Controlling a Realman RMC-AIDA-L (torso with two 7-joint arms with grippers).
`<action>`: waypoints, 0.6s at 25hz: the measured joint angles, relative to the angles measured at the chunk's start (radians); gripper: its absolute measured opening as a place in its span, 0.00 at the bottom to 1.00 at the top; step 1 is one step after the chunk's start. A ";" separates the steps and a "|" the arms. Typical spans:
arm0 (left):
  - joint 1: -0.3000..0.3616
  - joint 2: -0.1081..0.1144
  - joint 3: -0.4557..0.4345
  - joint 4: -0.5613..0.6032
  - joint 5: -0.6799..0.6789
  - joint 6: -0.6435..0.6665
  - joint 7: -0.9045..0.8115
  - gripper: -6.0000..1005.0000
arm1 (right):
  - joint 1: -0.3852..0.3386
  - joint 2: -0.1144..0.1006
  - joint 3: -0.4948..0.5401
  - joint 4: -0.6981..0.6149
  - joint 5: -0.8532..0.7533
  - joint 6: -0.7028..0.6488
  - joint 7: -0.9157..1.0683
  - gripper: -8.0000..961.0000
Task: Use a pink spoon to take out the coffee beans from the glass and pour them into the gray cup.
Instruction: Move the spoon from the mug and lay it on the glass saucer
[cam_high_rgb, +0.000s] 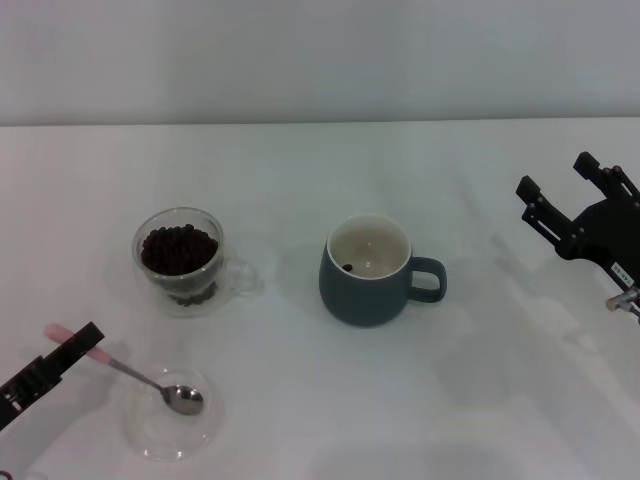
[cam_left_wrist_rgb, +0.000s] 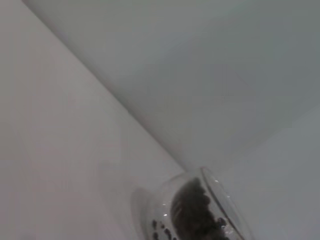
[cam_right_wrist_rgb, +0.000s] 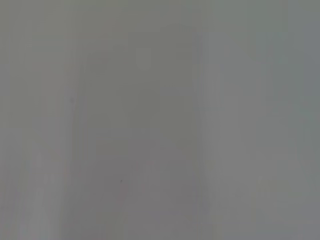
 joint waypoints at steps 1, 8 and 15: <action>-0.002 0.000 0.000 0.000 0.002 0.009 -0.005 0.16 | 0.000 0.000 0.000 0.000 0.000 0.000 0.000 0.88; -0.022 -0.002 0.001 0.000 0.052 0.041 -0.023 0.31 | 0.001 0.000 0.000 0.002 0.002 0.000 0.000 0.88; -0.012 -0.004 -0.018 0.011 0.036 0.038 -0.022 0.50 | 0.000 0.000 0.000 0.000 0.001 0.000 0.000 0.88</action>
